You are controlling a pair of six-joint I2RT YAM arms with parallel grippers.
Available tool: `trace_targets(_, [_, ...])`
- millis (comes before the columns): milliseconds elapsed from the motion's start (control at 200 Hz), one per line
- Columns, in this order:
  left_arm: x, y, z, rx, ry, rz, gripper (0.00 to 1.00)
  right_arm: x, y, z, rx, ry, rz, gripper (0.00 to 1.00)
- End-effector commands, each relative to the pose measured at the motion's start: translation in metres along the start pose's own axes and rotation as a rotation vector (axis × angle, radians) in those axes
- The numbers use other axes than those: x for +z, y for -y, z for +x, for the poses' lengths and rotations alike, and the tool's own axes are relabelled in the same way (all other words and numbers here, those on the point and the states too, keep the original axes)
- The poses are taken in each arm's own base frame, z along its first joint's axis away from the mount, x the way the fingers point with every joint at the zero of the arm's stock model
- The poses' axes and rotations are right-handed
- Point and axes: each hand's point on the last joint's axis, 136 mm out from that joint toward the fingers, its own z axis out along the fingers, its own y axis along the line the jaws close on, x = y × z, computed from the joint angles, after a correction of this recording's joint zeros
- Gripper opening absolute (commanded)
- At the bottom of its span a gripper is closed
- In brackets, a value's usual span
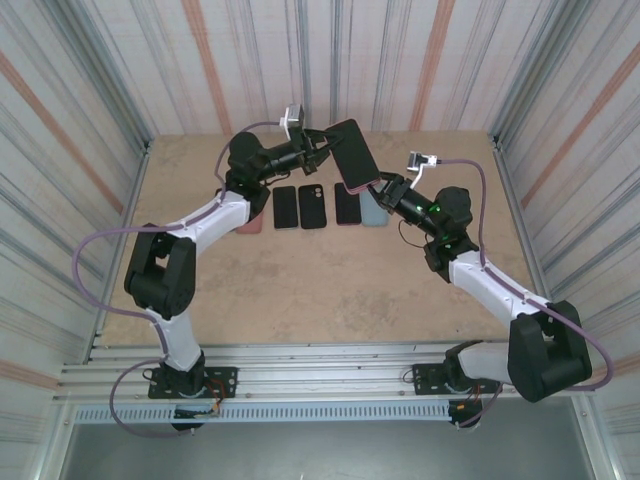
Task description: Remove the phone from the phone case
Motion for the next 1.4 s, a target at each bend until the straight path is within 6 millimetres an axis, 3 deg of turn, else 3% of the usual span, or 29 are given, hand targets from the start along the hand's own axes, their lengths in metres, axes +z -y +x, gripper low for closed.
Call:
trace_targets(0, [0.002, 0.001, -0.006, 0.020, 0.033, 0.027, 0.00, -0.001, -0.027, -0.007, -0.017, 0.027, -0.106, 0.15])
trace_targets(170, [0.003, -0.004, -0.006, 0.008, 0.031, 0.022, 0.01, 0.002, -0.027, -0.011, 0.022, 0.034, -0.121, 0.07])
trace_targets(511, [0.006, -0.008, -0.009, -0.015, 0.031, 0.001, 0.21, 0.008, -0.024, -0.010, 0.039, 0.032, -0.127, 0.03])
trace_targets(757, [0.005, -0.006, -0.011, -0.029, 0.027, -0.014, 0.43, 0.009, -0.014, -0.010, 0.057, 0.045, -0.105, 0.02])
trace_targets(1037, [-0.002, -0.011, -0.007, -0.040, 0.034, -0.107, 0.67, 0.015, -0.016, -0.016, 0.081, 0.078, -0.136, 0.02])
trace_targets(1398, [-0.016, -0.002, 0.000, -0.072, 0.075, -0.185, 0.73, 0.022, -0.017, -0.026, 0.080, 0.138, -0.162, 0.02])
